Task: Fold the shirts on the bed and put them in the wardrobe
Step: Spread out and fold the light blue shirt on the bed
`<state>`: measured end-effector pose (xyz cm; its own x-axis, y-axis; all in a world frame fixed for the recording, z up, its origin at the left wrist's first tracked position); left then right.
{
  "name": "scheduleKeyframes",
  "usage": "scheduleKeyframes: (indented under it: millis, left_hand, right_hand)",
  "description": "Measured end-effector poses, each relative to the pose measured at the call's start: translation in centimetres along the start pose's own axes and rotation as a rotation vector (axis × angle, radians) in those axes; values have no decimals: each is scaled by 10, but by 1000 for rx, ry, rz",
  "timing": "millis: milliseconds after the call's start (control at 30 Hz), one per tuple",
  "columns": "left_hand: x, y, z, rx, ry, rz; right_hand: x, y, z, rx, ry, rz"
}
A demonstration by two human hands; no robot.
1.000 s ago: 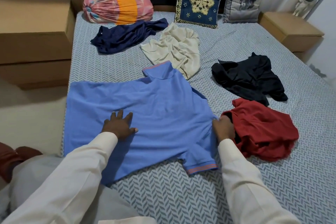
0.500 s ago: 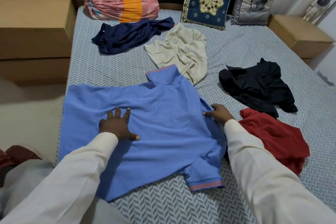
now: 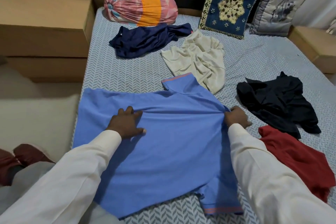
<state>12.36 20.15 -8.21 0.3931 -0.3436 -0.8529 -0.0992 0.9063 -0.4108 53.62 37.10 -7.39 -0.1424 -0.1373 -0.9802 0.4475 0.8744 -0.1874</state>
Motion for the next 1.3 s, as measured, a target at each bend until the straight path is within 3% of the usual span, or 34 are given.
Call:
scheduleKeyframes:
  millis: [67,100,200,300,467,600,700,800,900,1000,1067,1133,1233,1300]
  left_hand:
    - [-17,9,-14,34,-78,127]
    - [-26,12,-24,36,-71,194]
    - [-49,24,-63,-33,-28,302]
    - [-66,35,-105,-149,-38,254]
    - [-93,52,-151,-127,-58,196]
    - [-119,64,-162,-88,2,156]
    - [-132,70,-170,-150,55,187]
    - [-128,72,-178,-251,53,199]
    - [-120,64,-171,-311,137,345]
    - [-109,59,-134,-186,159,497]
    - [-87,60,-95,-35,-8,352]
    - [-60,60,-59,30,-88,134]
    - [-38,57,-36,-47,23,5]
    - [-36,57,-36,-131,30,-3]
  right_hand:
    - [-7,-9,-18,43,-49,146]
    - [-8,-13,-35,-30,-55,197]
    - [1,-29,-110,-516,-34,242]
    - [16,-58,-186,-849,-32,3]
    - [31,-82,-263,-1042,-446,-179]
    - [24,-63,-284,-986,-522,-159]
    - [15,-55,-284,-830,-334,55]
    - [30,-60,-275,-800,-302,21]
    - [26,-62,-260,-758,-82,90]
    - [8,-43,-224,-578,147,230]
    - [1,-19,-191,-455,101,272]
    - [1,11,-159,-334,-16,167]
    - [9,36,-133,-347,-126,-79]
    - [11,42,-129,-375,-150,-102]
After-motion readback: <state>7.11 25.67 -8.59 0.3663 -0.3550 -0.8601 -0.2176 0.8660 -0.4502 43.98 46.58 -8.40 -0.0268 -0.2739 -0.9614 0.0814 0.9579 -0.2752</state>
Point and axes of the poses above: each hand's wrist, its own y-axis towards the middle knuckle, its own x-axis out of the palm, z = x × y, the point moved 5 cm from there along y, towards the middle knuckle, and after that the axes turned 11 degrees about -y, right-handed, at the moved point
